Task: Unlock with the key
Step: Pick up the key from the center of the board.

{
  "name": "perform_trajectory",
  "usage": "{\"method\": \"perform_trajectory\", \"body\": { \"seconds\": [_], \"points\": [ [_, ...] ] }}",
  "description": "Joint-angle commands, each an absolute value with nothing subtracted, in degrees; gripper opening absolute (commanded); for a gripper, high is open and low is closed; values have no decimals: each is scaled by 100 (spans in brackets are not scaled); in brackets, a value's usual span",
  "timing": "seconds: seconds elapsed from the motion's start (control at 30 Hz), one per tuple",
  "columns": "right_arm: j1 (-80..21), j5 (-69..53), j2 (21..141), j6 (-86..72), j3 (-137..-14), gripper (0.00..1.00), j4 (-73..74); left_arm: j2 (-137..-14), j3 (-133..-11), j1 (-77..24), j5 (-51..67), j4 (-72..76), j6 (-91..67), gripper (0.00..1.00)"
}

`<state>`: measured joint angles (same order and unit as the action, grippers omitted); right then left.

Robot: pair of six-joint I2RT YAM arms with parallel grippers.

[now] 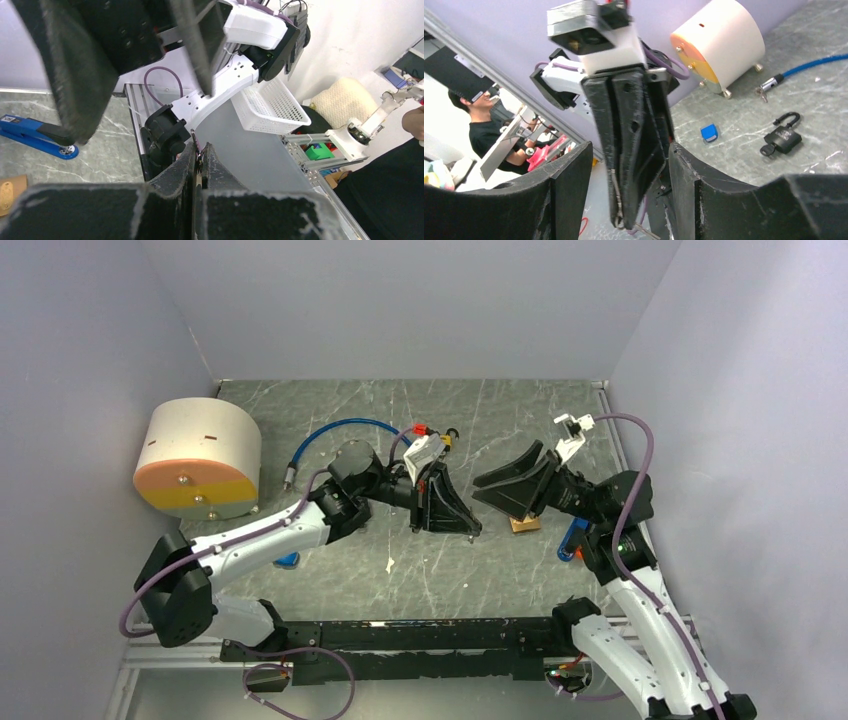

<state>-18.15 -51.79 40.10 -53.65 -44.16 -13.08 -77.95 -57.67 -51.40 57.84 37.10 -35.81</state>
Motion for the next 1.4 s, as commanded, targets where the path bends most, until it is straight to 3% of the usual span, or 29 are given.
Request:
{"method": "perform_trajectory", "body": {
  "seconds": [0.0,0.2,0.3,0.37,0.43,0.6,0.73,0.8,0.9,1.03,1.37],
  "points": [
    [-1852,-5467,3883,-5455,-4610,58,-1943,-7866,-6027,-5124,5813,4087,-3949,3],
    [-1919,-5749,4006,-5205,-4694,47,-1543,-7957,-6029,-5124,5764,4225,-4125,3],
    [-1971,-5677,4036,-4753,-4867,55,-832,-7963,-6029,-5128,5736,4258,-4166,3],
    [-2014,-5714,4055,-4636,-4965,55,-666,-7971,-6033,-5124,5715,4219,-4163,2],
    [-2041,-5764,4081,-4632,-5011,49,-651,-7976,-6030,-5128,5700,4211,-4167,2],
    [-2072,-5876,4156,-4511,-5129,21,-450,-7970,-6033,-5124,5579,4106,-4158,3],
    [-2078,-5940,4180,-4535,-5136,17,-464,-7928,-6039,-5124,5431,3976,-4105,3],
    [-2076,-5967,4215,-4536,-5154,14,-466,-7907,-6047,-5124,5385,3976,-4113,5],
    [-2081,-5937,4276,-4512,-5226,0,-429,-7865,-6029,-5116,5335,3934,-4100,22],
    [-2074,-5874,4392,-4406,-5355,0,-216,-7629,-5741,-5078,5296,3904,-4089,38],
    [-2075,-6010,4388,-4485,-5277,0,-272,-7181,-5502,-4905,5070,3486,-3979,40]
  ]
}}
